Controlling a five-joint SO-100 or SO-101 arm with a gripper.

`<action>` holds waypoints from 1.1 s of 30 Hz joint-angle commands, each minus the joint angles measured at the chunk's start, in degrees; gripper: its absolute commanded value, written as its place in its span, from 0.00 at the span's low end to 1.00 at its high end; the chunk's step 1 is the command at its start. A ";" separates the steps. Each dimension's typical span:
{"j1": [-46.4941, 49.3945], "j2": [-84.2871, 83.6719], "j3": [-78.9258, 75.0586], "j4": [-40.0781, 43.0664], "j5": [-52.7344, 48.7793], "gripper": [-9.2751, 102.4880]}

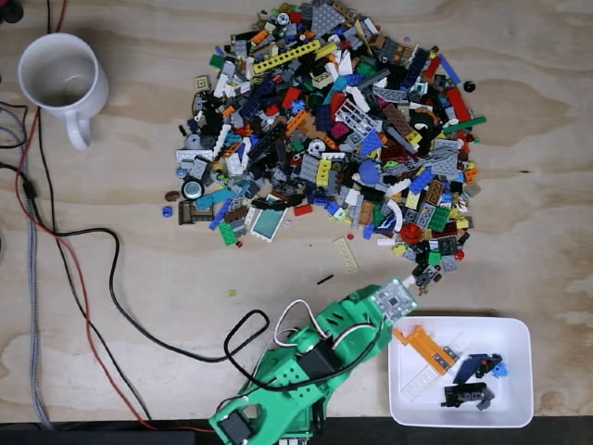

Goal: Find the closest Lego and put it in the bin.

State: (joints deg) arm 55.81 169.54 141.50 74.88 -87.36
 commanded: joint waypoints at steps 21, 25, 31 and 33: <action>25.31 -10.11 -5.62 -16.26 -2.37 0.18; 0.09 -5.89 -10.99 -5.71 -5.27 0.08; -39.46 17.31 5.27 7.56 1.41 0.08; -49.66 23.55 10.37 11.69 4.04 0.08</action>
State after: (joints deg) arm 47.55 183.16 145.72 78.22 -86.84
